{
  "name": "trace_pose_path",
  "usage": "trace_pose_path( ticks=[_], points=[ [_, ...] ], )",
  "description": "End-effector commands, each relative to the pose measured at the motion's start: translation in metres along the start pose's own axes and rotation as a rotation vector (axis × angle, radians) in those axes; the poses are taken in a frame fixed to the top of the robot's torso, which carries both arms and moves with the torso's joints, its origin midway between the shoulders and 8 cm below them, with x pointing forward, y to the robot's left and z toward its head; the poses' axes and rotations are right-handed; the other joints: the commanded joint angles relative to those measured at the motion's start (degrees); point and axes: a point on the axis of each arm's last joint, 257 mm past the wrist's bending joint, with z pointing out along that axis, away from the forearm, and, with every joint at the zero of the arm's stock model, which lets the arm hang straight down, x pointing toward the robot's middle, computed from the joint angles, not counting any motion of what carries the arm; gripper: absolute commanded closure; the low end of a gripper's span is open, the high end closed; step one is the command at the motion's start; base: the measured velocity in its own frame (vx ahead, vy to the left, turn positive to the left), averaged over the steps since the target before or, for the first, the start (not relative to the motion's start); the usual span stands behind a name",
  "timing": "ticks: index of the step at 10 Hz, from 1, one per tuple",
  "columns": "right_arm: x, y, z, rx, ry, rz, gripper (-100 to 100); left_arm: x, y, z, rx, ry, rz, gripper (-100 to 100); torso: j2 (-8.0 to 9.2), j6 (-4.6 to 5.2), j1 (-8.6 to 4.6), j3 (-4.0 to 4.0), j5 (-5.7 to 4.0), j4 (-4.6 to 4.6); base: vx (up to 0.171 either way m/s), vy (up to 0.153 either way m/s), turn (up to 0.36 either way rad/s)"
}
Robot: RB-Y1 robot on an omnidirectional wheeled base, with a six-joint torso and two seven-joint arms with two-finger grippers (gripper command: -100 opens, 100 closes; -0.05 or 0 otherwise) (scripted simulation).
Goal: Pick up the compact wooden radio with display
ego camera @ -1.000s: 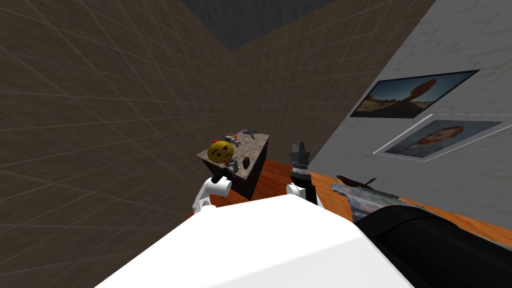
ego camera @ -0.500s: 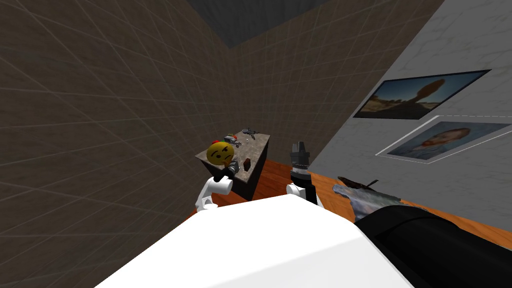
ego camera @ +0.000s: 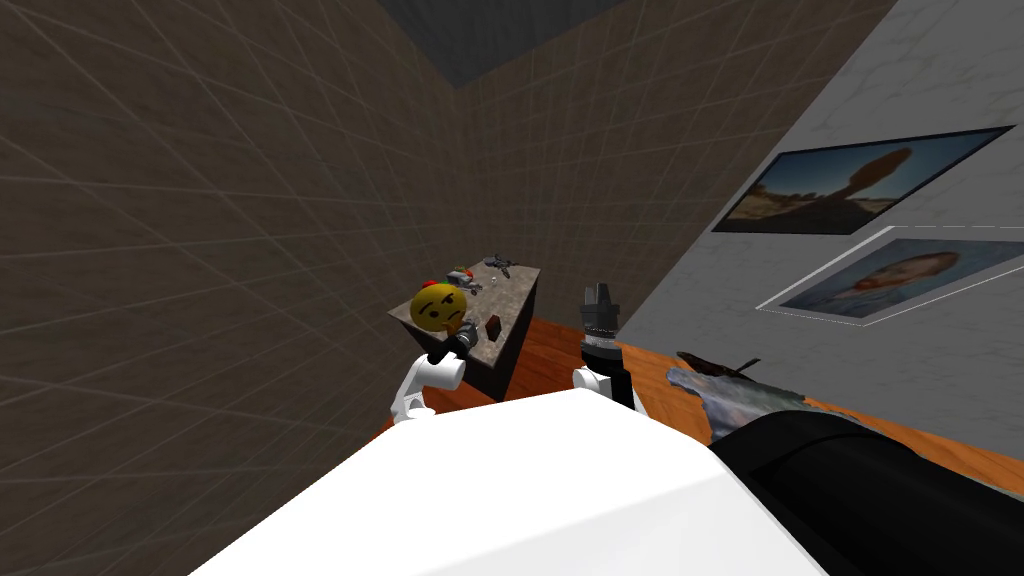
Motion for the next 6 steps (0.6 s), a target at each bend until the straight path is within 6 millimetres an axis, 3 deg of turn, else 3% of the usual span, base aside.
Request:
trace_pose_path(
  ticks=[1,2,3,5,6],
  points=[
    [0.0000,0.0000,0.0000,0.000,0.000,0.000,0,0.0000,0.0000,0.0000,0.000,0.000,0.000,100,0.00,0.00,0.00,0.00,0.00,0.00,0.000,0.000,0.000],
    [0.0000,0.0000,0.0000,0.000,0.000,0.000,0,0.0001,0.0001,0.0000,0.000,0.000,-0.001,0,0.03,0.00,0.01,0.02,-0.01,0.01,0.000,0.000,0.000],
    [0.0000,0.0000,0.0000,0.000,0.000,0.000,0,0.0043,-0.0059,-0.0052,0.010,0.010,-0.013,100,0.05,0.00,0.01,0.04,-0.01,0.02,-0.033,0.007,0.017],
    [0.0000,0.0000,0.0000,0.000,0.000,0.000,0,0.0044,-0.0063,-0.0055,0.010,0.009,-0.011,100,0.31,-0.01,0.05,0.19,-0.02,0.09,-0.042,0.011,0.007],
    [0.0000,0.0000,0.0000,0.000,0.000,0.000,0,0.0046,-0.0063,-0.0060,0.009,0.010,-0.012,0,0.24,0.00,0.02,0.16,-0.04,0.08,0.000,0.000,0.000]
  ],
)
